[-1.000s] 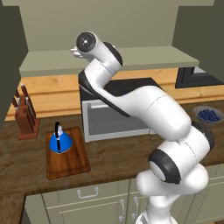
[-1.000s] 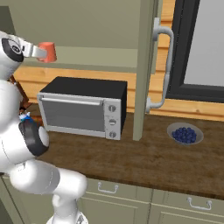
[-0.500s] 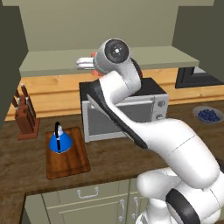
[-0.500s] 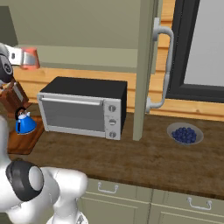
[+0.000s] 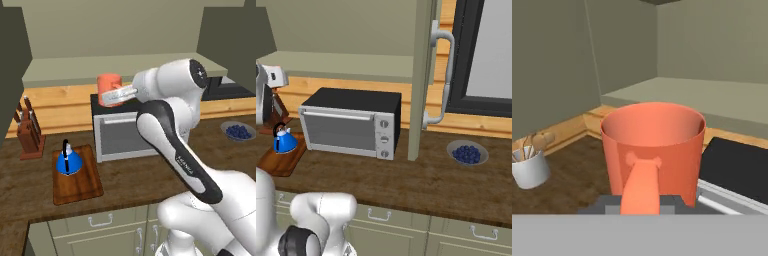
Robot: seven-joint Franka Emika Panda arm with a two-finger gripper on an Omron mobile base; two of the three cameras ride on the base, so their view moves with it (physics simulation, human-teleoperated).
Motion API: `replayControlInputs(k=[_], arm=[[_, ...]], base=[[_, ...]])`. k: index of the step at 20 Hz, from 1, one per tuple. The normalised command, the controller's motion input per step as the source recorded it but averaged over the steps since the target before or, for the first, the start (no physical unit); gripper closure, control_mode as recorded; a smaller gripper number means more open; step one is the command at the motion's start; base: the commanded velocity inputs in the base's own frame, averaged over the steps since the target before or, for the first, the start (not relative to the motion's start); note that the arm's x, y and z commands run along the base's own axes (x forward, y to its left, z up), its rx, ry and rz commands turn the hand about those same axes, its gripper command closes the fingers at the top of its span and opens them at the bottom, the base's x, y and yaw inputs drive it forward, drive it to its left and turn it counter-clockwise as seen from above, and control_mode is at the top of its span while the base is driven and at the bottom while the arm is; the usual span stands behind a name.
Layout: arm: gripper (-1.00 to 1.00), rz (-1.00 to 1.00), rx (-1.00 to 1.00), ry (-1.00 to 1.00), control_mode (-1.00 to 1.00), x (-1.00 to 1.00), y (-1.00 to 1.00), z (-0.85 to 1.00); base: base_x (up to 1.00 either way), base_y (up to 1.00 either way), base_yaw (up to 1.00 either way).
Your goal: Pick the kettle from the counter and place it on the tray. Then pick the mug from the cabinet and place it on the tray. Then close the cabinet doors.
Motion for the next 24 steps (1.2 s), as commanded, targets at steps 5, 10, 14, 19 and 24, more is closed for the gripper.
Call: replayControlInputs(k=[5,10,14,19,24], arm=[[1.00,0.55,0.00,0.06,-1.00,-0.87,0.05,-0.09],[1.00,0.45,0.00,0.34,-1.00,-0.37,0.01,-0.40],[1.00,0.37,0.00,0.20,-1.00,-0.06,0.05,-0.59],[1.00,0.30,-0.03,0.11,-1.00,-0.08,0.01,-0.77],[1.00,0.11,-0.18,-0.13,-1.00,-0.27,0.02,-0.82]], base=[[0.00,0.00,0.00],[0.00,0.00,0.00],[0.00,0.00,0.00],[0.00,0.00,0.00],[0.00,0.00,0.00]])
